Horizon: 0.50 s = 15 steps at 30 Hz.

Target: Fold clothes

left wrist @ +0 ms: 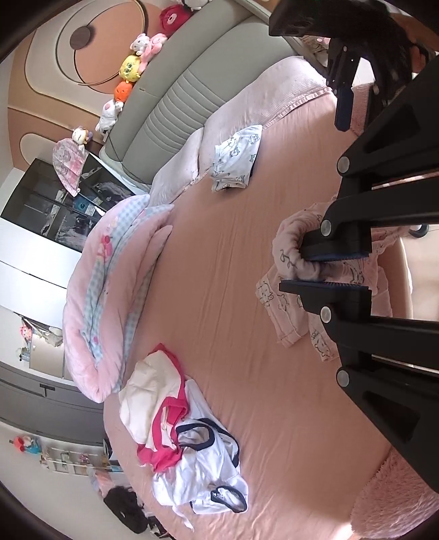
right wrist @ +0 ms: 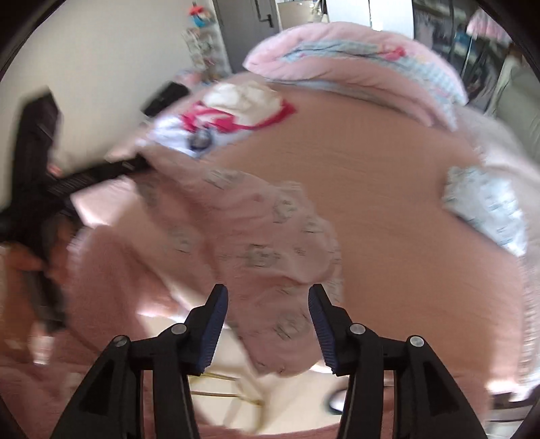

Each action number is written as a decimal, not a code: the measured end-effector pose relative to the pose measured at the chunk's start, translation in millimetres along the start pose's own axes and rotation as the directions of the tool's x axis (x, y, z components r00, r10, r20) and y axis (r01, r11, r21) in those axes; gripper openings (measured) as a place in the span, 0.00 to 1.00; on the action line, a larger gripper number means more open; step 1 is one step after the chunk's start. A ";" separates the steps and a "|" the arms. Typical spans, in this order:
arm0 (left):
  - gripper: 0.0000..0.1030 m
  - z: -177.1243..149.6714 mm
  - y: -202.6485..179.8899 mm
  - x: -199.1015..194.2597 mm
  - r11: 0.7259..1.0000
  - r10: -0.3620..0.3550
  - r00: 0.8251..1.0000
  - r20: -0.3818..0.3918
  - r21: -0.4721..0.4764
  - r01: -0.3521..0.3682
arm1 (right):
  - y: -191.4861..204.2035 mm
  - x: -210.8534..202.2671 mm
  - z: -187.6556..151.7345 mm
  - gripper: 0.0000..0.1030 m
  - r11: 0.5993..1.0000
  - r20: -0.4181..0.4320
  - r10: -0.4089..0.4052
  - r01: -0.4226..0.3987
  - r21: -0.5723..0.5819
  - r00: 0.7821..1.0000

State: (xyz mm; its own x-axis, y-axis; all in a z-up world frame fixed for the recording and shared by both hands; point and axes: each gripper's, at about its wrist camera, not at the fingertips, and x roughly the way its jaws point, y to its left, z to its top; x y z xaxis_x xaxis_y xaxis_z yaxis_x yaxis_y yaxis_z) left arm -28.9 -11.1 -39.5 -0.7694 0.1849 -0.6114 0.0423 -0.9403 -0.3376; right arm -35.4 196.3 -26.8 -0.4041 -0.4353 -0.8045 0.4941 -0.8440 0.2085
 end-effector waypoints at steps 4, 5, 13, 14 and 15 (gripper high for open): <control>0.08 -2.1 -9.0 -0.2 0.999 -0.038 0.999 -0.009 0.017 0.038 | 7.3 -9.9 -0.6 0.49 0.998 0.058 -0.039 0.041 -0.042 0.998; 0.08 -2.6 -11.2 -0.2 0.999 -0.048 0.999 -0.011 0.021 0.048 | 15.0 -5.8 -0.3 0.50 0.994 0.073 -0.057 0.064 -0.085 0.996; 0.08 -7.2 -27.2 -2.0 0.994 -0.101 0.995 -0.025 0.048 0.102 | 62.3 87.9 19.7 0.50 0.983 0.000 -0.072 0.071 -0.169 0.997; 0.08 -7.9 -26.6 -2.0 0.994 -0.094 0.995 -0.026 0.048 0.096 | 62.7 99.6 19.4 0.50 0.981 -0.007 -0.097 0.095 -0.169 0.995; 0.08 -8.5 -25.9 -2.0 0.995 -0.088 0.996 -0.026 0.047 0.089 | 57.3 108.5 18.9 0.45 0.980 -0.022 -0.137 0.133 -0.146 0.990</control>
State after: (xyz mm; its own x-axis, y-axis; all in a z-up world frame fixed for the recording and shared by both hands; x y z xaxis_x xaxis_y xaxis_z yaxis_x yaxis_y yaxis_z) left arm -23.1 15.3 -35.6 -0.7531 0.2742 -0.5981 -0.0565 -0.9326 -0.3565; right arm -65.5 94.8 -91.7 -0.4513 -0.3084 -0.8374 0.5432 -0.8394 0.0163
